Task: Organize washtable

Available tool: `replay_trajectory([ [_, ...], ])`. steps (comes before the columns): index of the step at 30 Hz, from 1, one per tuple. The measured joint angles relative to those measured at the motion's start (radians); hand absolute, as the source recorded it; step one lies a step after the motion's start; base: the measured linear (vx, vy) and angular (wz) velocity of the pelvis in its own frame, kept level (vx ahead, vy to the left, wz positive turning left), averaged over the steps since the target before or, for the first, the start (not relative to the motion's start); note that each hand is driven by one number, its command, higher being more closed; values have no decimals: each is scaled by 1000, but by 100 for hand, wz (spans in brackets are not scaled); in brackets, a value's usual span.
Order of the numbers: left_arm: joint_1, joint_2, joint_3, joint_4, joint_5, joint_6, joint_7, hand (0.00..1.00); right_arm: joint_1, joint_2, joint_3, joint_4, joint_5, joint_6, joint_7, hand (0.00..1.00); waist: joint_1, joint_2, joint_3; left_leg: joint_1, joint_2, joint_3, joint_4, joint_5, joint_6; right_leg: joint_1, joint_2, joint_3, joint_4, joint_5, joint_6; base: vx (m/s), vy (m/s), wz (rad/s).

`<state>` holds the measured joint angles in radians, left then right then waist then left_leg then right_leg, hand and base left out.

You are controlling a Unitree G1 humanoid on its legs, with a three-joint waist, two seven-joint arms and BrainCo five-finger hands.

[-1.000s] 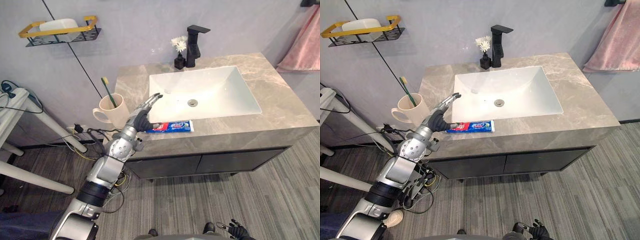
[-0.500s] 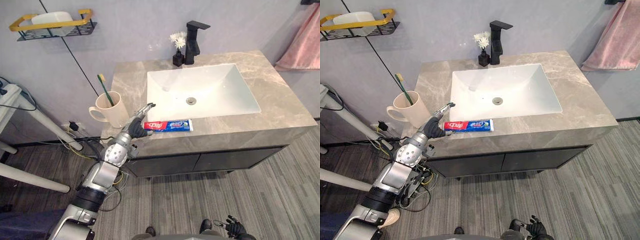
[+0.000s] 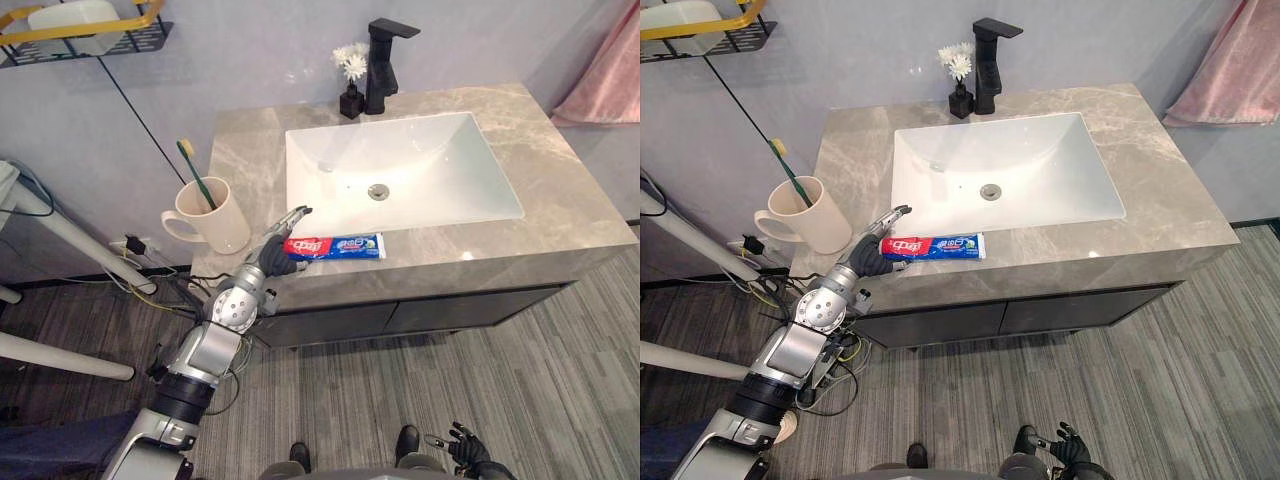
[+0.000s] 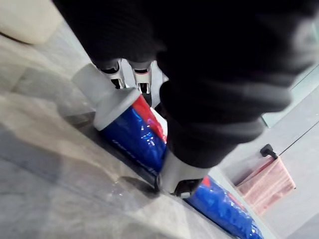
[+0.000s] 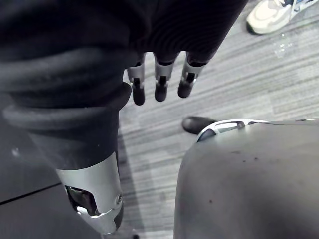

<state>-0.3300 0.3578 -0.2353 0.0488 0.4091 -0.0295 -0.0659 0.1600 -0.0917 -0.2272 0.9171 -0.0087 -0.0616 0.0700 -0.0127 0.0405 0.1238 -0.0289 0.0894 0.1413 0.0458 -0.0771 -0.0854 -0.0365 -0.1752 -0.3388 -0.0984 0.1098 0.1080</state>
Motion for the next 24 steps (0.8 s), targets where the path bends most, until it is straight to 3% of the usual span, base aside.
replay_trajectory([
  [1,-3,1,-10,-6,3,0,-1,0,0,-1,1,0,0,0,0,0,0,1,1,-2,1,1,5,0,0,0,0,3,0,1,-1,-74,-33,-8],
  [2,-4,3,-19,-12,6,0,-3,100,0,-2,1,-1,0,-1,0,0,1,3,1,-4,2,1,6,0,0,-2,1,4,0,2,-3,-67,-30,-3],
  [7,-4,79,-86,-37,28,-18,-42,100,1,-14,20,-2,0,-2,1,0,5,10,3,-13,14,13,6,0,-1,-23,16,17,0,12,-16,-68,-32,-9],
  [13,-35,91,-90,-24,67,-36,-33,100,1,-34,43,-11,0,-2,1,0,3,26,10,-15,16,13,5,1,-2,-27,24,19,0,12,-17,-27,-18,-2],
  [24,-84,69,-76,39,240,-63,74,100,-5,-42,81,-23,-1,-10,-1,0,-3,20,19,-11,14,24,-6,0,-2,-39,26,39,0,12,-17,7,-5,-4],
])
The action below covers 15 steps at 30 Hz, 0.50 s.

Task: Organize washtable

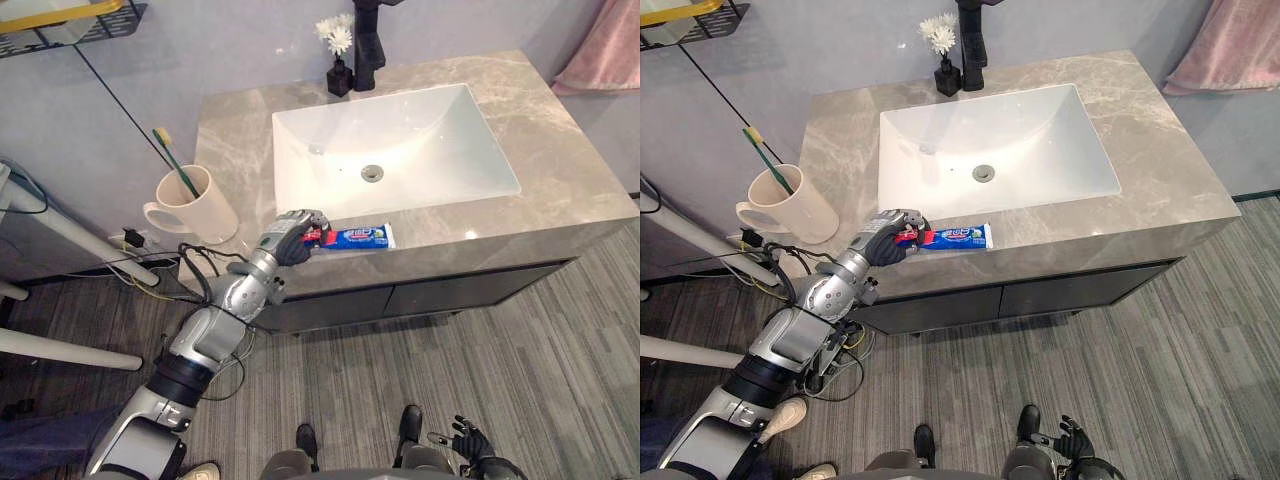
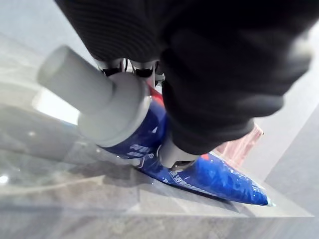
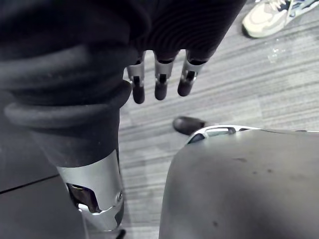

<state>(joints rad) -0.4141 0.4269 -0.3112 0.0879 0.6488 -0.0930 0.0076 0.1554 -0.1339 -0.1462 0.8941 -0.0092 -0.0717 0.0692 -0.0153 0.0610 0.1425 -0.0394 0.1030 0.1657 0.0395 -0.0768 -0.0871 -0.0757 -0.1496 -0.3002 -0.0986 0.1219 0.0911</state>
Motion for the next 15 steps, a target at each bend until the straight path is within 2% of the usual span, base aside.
replay_trajectory([
  [4,2,-43,24,21,68,7,54,100,0,0,8,-11,0,-3,-3,0,-1,-1,9,3,1,0,0,0,0,2,1,2,0,0,0,-8,-5,0],
  [9,9,-93,61,22,94,32,88,100,0,2,9,-24,2,-10,-7,0,-3,-3,16,3,1,-1,0,0,0,2,2,3,0,0,0,0,0,0],
  [12,45,-115,97,-2,91,50,104,100,3,17,9,-90,13,-13,-24,0,-18,-4,16,8,2,0,-4,0,0,4,4,4,0,0,-1,3,-2,-1],
  [15,78,-146,121,-45,87,67,103,100,7,56,9,-172,30,-21,-35,0,-21,-4,16,11,2,7,-2,0,0,5,3,13,0,0,0,1,-6,-6],
])
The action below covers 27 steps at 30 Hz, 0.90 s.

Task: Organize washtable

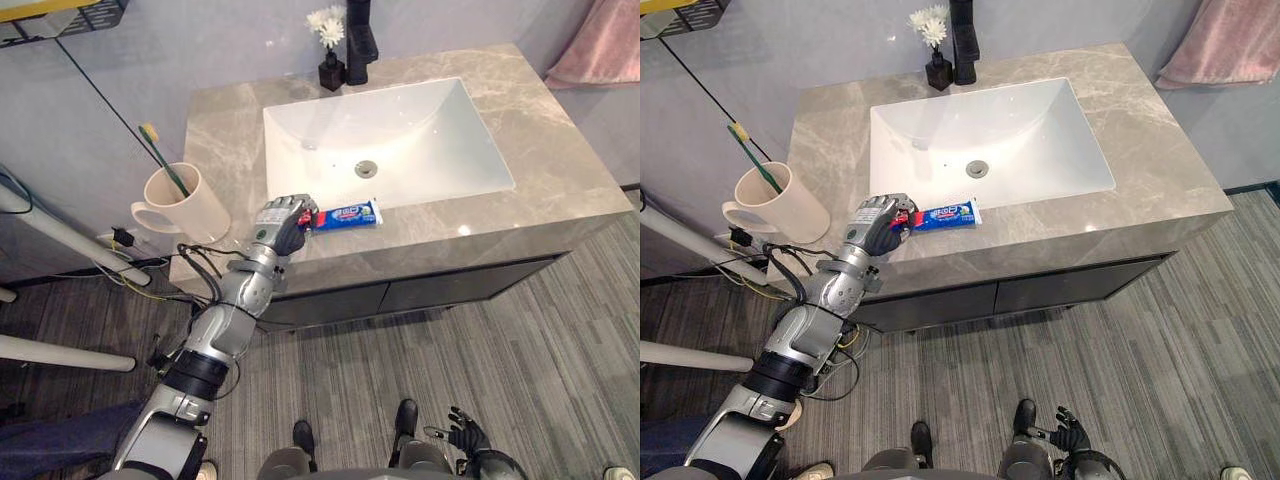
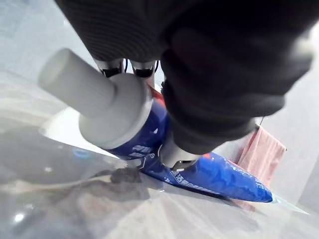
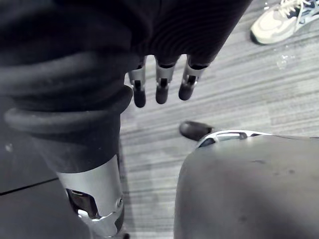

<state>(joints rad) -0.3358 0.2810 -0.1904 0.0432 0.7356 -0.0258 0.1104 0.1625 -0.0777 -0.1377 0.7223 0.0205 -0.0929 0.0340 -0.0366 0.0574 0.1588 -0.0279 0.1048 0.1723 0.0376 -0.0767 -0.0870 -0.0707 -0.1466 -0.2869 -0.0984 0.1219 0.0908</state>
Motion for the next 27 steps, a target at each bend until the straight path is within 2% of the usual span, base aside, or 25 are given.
replay_trajectory([
  [5,87,-52,6,-98,-19,9,-2,100,34,30,-34,-209,29,-9,-18,0,4,0,0,17,1,19,1,0,0,8,1,13,0,0,0,-11,-12,-8],
  [9,128,-98,9,-243,-29,8,0,100,59,47,-95,-430,51,-15,-57,0,5,0,0,52,5,31,-4,-2,-1,38,4,19,0,0,0,-27,-9,-5],
  [13,160,-145,28,-398,-67,-29,8,100,80,86,-182,-709,62,-21,-101,0,23,1,-3,85,20,68,-2,-18,-10,61,18,47,0,0,0,-64,-20,-21],
  [16,190,-169,31,-455,-70,-52,26,100,91,99,-235,-902,62,-41,-140,0,22,0,-8,96,26,76,-3,-18,-11,68,25,49,0,-1,-1,-26,-20,-9],
  [20,210,-183,18,-478,-76,-72,27,100,60,112,-267,-1185,61,-99,-200,0,23,0,-37,102,31,80,-3,-18,-13,69,30,52,0,-1,-1,5,-15,-4],
  [22,209,-190,-6,-479,-77,-83,39,100,25,114,-237,-1269,115,-146,-207,0,25,-2,-52,111,32,79,-3,-18,-13,74,30,52,0,-1,-1,0,0,0],
  [24,207,-193,-57,-481,-92,-105,51,100,-27,115,-148,-1348,188,-204,-204,0,27,-5,-67,114,31,76,-3,-18,-13,84,27,49,0,-1,-1,-35,-2,4],
  [27,198,-199,-141,-481,-96,-133,66,100,-62,123,-22,-1377,295,-261,-180,0,36,-12,-90,112,29,71,-2,-18,-13,87,24,45,0,-1,-1,-38,1,6],
])
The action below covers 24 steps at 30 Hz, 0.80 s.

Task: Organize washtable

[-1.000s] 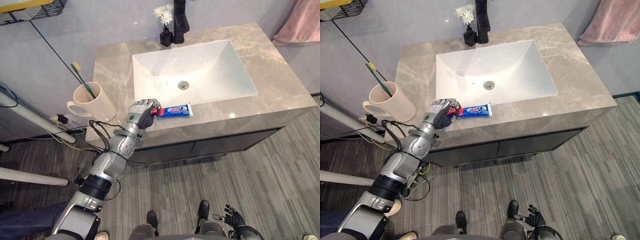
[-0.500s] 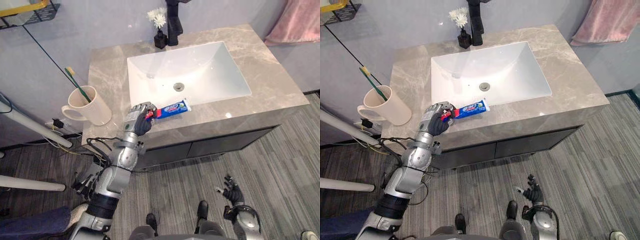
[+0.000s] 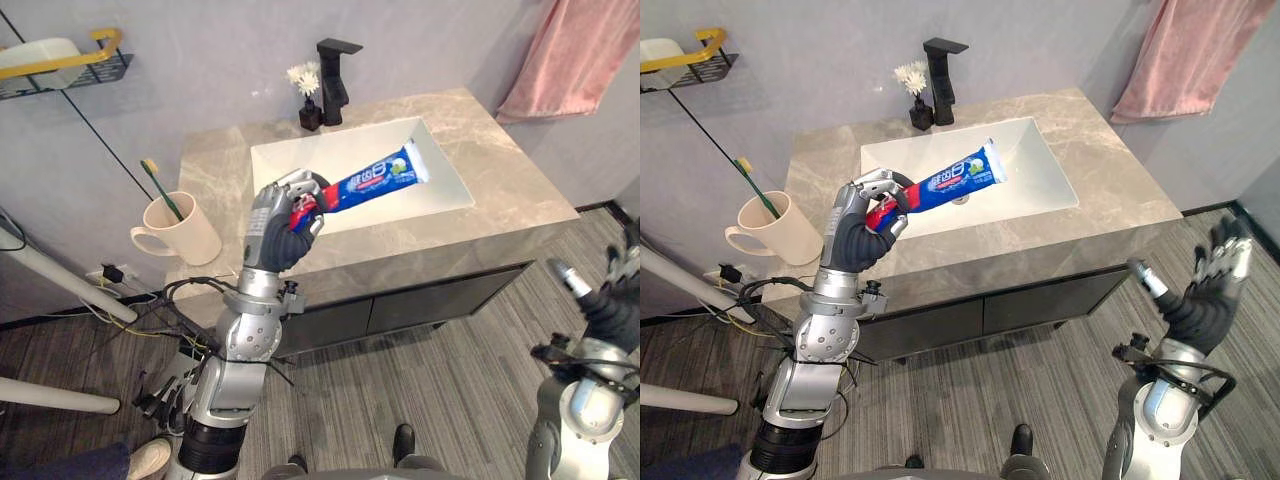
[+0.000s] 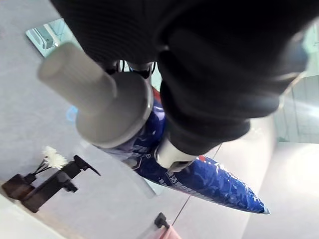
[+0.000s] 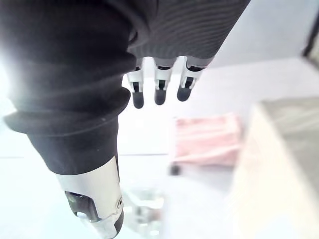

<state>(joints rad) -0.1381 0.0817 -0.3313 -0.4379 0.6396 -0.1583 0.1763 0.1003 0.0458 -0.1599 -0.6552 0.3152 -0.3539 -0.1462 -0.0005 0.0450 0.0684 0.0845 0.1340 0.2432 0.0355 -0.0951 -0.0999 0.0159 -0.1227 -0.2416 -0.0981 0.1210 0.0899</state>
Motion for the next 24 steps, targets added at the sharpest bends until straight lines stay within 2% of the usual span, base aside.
replay_trajectory([
  [1,-5,1,-32,0,-1,-13,2,100,-4,5,61,3,55,-17,19,0,12,-3,-6,0,-5,-9,2,0,0,5,-1,-4,0,0,0,-43,6,10],
  [2,-10,1,-49,1,-1,-15,2,100,-8,7,90,5,78,-24,19,0,13,-5,-7,1,-6,-14,4,0,1,8,-2,-6,0,0,0,-41,5,13],
  [4,-49,1,-104,22,-3,-27,7,100,-50,0,227,39,165,-34,44,0,15,-5,-12,0,-10,-29,7,1,2,16,-6,-16,0,0,0,-52,-1,13],
  [7,-93,0,-140,74,-21,-40,7,100,-106,-13,306,131,240,-2,65,0,14,-8,-22,-1,-12,-51,8,3,2,24,-8,-31,0,0,1,-32,-6,13],
  [14,-111,2,-139,174,-40,-38,8,100,-138,-44,331,257,407,48,69,0,15,-9,-23,-11,-21,-88,7,15,7,27,-16,-65,0,0,1,-2,-3,15],
  [20,-122,5,-138,176,-40,-32,20,100,-169,-64,359,287,436,48,75,0,17,-11,-24,-21,-30,-113,0,26,12,31,-25,-91,0,0,1,-17,4,14],
  [23,-122,8,-137,178,-41,-25,25,100,-187,-63,371,321,442,49,84,0,16,-24,-32,-26,-30,-125,-1,33,12,33,-26,-103,0,0,1,-41,-9,12],
  [24,-122,17,-137,185,-42,-24,28,100,-189,-63,376,336,442,49,84,100,15,-33,-38,-31,-30,-133,-2,37,12,33,-26,-110,0,0,1,-38,-13,13],
])
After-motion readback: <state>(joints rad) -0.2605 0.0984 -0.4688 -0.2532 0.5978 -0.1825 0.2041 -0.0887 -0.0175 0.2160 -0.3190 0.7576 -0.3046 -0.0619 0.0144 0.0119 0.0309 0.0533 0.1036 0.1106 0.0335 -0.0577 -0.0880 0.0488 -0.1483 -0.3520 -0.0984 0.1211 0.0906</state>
